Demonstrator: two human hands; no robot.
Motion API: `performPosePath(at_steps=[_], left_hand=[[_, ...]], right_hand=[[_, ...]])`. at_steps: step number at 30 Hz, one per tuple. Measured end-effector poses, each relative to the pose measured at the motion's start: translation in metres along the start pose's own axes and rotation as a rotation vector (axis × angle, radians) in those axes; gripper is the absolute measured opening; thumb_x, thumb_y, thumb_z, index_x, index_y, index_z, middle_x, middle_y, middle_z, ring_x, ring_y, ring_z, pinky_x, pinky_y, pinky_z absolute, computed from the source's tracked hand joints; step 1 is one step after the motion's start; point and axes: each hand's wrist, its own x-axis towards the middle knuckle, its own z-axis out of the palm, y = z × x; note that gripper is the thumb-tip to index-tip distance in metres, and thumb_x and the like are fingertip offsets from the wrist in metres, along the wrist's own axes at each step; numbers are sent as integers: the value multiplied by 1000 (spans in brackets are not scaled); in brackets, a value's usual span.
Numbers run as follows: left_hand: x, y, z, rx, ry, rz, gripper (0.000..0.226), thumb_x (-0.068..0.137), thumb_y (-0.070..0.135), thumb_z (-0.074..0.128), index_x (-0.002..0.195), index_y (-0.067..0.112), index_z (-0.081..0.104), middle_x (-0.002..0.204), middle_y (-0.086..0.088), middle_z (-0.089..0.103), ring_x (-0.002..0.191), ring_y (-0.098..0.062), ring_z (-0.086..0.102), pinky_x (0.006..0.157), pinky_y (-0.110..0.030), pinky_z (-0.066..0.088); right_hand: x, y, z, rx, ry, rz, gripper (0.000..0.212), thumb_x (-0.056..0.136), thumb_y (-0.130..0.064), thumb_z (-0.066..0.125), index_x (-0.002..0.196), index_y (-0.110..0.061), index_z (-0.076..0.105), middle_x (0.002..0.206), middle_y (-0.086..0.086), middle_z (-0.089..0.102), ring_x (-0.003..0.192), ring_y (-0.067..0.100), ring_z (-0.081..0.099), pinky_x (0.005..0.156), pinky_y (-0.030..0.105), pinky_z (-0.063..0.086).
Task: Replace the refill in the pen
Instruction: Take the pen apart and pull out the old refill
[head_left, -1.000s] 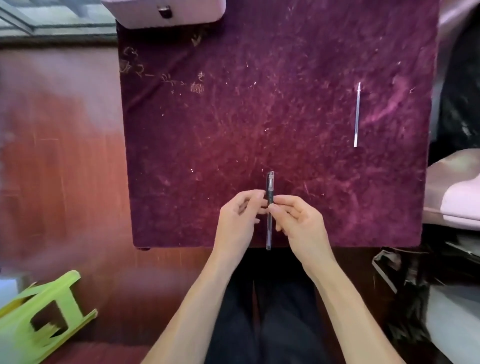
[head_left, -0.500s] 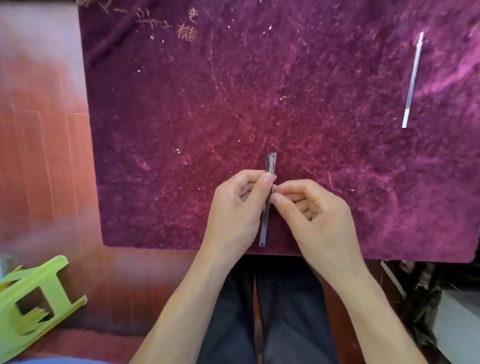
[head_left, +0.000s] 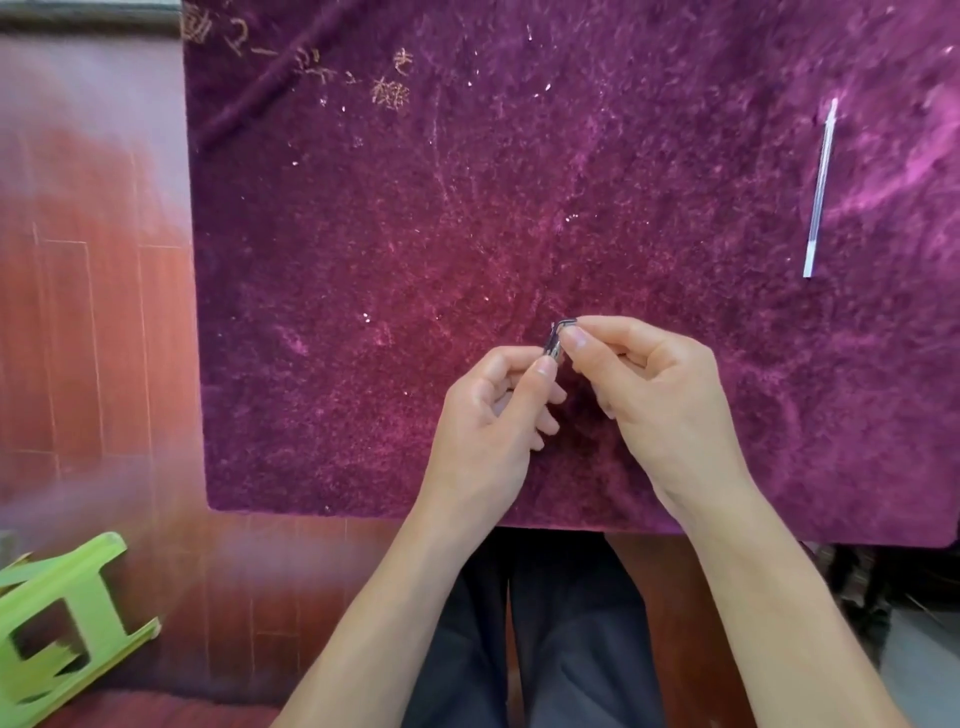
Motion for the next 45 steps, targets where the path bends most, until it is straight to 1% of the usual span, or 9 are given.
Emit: performPosePath(at_steps=[6, 16, 19, 24, 31, 35, 37, 40, 45], left_hand=[[1, 0, 3, 67, -31, 62, 33, 107, 31, 49, 86, 14, 69, 62, 14, 55, 54, 2, 45, 54, -16, 41], [0, 7, 19, 80, 7, 156, 28, 109, 20, 44, 112, 15, 72, 87, 9, 71, 74, 2, 60, 72, -19, 49], [-4, 9, 21, 74, 29, 167, 29, 110, 18, 43, 114, 14, 72, 97, 1, 75, 87, -5, 68, 76, -16, 51], [-6, 7, 24, 70, 46, 179, 29, 110, 19, 43, 111, 12, 71, 98, -13, 73, 90, -27, 67, 77, -34, 57], [-8, 2, 22, 67, 43, 200, 28, 110, 17, 45, 112, 11, 72, 84, 16, 69, 73, 6, 62, 69, -8, 47], [-7, 1, 22, 39, 24, 165, 29, 109, 22, 45, 112, 14, 73, 86, 9, 74, 75, 5, 65, 70, -11, 49], [-7, 1, 21, 32, -2, 145, 29, 109, 25, 45, 107, 16, 72, 70, 16, 69, 63, 7, 60, 61, -8, 46], [-8, 0, 20, 63, -38, 85, 28, 107, 37, 47, 98, 25, 70, 62, 21, 60, 54, 6, 52, 53, -11, 42], [-7, -6, 17, 19, -96, -88, 26, 99, 38, 49, 115, 31, 68, 75, 13, 66, 55, 4, 50, 62, -21, 41]], right_hand=[[1, 4, 2, 42, 11, 3, 12, 99, -26, 76, 106, -19, 84, 70, -26, 72, 64, -9, 67, 64, 7, 50], [-4, 9, 3, 134, 58, 58, 17, 98, -27, 77, 112, -21, 84, 95, -9, 77, 71, -5, 67, 61, 8, 49], [-5, 9, 6, 165, 52, 94, 18, 98, -26, 76, 113, -20, 84, 99, -6, 78, 75, -4, 69, 62, 9, 50], [-7, 9, 10, 295, 30, 169, 39, 87, -42, 76, 116, -18, 83, 98, -6, 75, 68, -6, 67, 57, 8, 48], [-9, 13, 12, 328, 30, 207, 43, 84, -42, 75, 118, -16, 83, 93, -11, 72, 62, -6, 65, 53, 7, 47], [-11, 15, 14, 267, 31, 212, 27, 98, -33, 73, 120, -19, 81, 70, -24, 69, 62, -7, 64, 54, 8, 46], [-11, 15, 13, 237, 49, 188, 23, 102, -30, 71, 118, -19, 81, 63, -25, 66, 59, -7, 61, 54, 9, 45], [-5, 8, 11, 244, 89, 136, 17, 103, -29, 71, 110, -20, 83, 66, -15, 65, 60, -1, 55, 59, 15, 48], [24, -12, 13, 120, 162, 49, 13, 103, -26, 71, 106, -22, 84, 84, -15, 79, 65, -6, 63, 60, 10, 51]])
